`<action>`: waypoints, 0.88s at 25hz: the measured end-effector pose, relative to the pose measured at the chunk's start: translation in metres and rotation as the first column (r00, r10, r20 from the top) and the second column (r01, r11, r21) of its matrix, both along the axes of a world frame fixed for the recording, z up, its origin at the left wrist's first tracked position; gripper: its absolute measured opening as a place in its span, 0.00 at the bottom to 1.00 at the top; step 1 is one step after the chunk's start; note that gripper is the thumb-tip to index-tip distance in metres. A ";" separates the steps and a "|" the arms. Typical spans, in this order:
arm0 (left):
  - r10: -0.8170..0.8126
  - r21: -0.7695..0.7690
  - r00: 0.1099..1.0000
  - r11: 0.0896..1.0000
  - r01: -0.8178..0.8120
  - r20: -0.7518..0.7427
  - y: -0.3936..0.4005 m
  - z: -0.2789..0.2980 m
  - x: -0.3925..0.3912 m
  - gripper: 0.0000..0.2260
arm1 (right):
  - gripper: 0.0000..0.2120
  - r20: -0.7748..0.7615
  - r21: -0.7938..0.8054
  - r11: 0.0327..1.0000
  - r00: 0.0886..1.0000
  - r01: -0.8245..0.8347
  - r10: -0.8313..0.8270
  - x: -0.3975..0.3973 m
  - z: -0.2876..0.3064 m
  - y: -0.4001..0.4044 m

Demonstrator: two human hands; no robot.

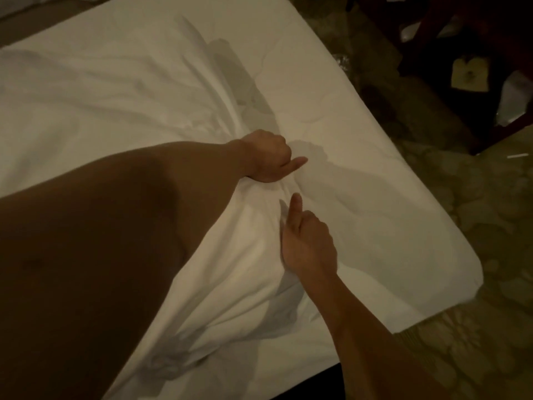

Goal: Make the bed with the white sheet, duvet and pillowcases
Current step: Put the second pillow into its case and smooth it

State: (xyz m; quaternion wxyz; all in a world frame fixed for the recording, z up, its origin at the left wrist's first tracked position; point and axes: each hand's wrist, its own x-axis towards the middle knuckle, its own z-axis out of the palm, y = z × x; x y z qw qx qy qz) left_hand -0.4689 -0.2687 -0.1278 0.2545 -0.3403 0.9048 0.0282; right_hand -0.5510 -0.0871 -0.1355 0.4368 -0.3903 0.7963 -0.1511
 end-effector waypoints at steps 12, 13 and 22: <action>0.161 -0.302 0.978 0.933 -0.196 -0.136 -0.084 0.031 0.059 0.24 | 0.29 -0.166 -0.063 0.993 0.983 -0.095 0.084 -0.010 -0.002 -0.010; 0.259 -0.326 0.945 0.892 -0.313 -0.200 -0.091 0.037 0.080 0.24 | 0.29 -0.151 -0.167 0.983 0.987 -0.077 0.052 -0.007 0.003 -0.025; 0.766 -0.241 0.599 0.551 -0.799 -0.232 -0.056 0.038 0.260 0.30 | 0.30 -0.505 -0.245 0.537 0.579 -0.807 0.640 0.114 0.010 -0.099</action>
